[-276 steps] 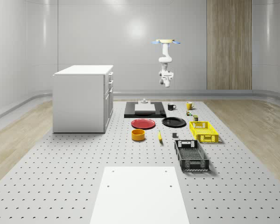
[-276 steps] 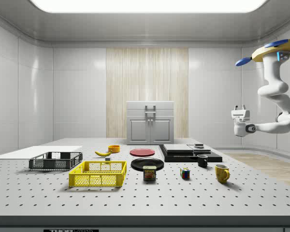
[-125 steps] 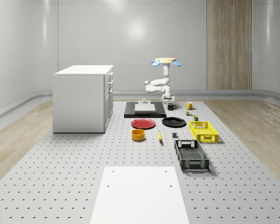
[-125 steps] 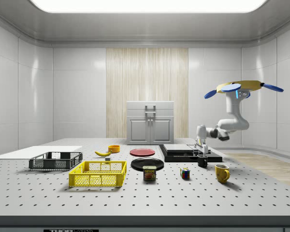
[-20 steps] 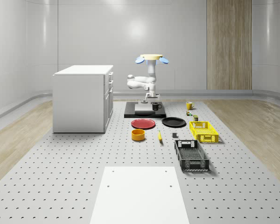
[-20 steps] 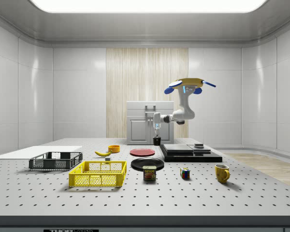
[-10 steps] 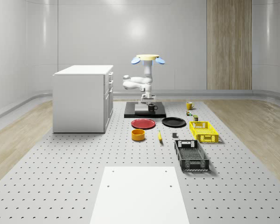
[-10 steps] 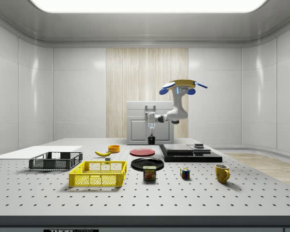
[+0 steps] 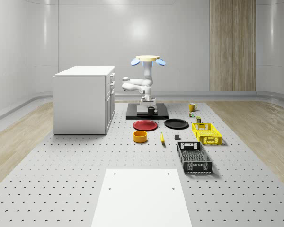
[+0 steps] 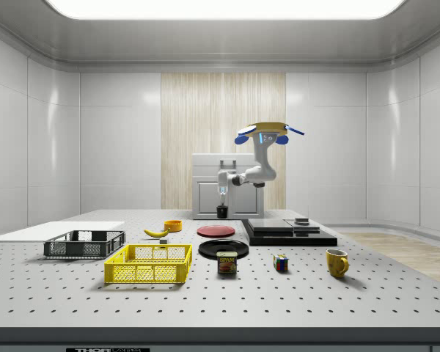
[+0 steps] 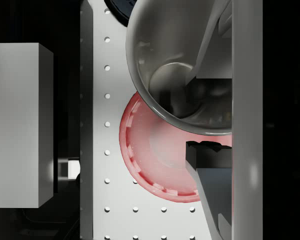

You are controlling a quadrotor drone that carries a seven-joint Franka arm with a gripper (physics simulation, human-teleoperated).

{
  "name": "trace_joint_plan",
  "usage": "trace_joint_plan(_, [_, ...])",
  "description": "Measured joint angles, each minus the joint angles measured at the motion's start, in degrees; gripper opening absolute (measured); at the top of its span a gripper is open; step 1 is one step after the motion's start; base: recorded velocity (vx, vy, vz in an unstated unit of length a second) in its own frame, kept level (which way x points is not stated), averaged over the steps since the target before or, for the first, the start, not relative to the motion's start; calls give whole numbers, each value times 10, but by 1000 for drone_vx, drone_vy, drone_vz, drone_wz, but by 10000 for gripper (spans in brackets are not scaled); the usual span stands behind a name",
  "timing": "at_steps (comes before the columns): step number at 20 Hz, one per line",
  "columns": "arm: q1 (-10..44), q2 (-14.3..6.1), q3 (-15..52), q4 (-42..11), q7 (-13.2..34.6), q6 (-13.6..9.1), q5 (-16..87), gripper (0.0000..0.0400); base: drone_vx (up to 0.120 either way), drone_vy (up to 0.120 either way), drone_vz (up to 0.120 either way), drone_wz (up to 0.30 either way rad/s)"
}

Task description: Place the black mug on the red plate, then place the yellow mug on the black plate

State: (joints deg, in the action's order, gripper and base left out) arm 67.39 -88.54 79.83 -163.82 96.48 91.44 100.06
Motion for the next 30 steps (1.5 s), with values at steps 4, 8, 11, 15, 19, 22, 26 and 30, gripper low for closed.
trace_joint_plan(4, [0,-2,0,0,0,2,-1,110,100,-50,0,0])
trace_joint_plan(8, [1,-4,0,0,1,4,-2,110,0,0,-120,0])
trace_joint_plan(11, [1,-5,1,0,1,5,-2,110,0,0,-120,0])
trace_joint_plan(15, [-2,-7,1,0,-2,7,-3,110,0,0,-70,0])
trace_joint_plan(19, [-22,-11,1,1,-24,10,-4,110,0,0,0,0])
trace_joint_plan(22, [-43,-13,2,3,-46,13,-6,110,0,0,0,0])
trace_joint_plan(26, [-71,-17,3,7,-79,16,-8,110,0,0,0,0])
trace_joint_plan(30, [-91,-20,5,12,-103,19,-11,110,0,0,0,0])
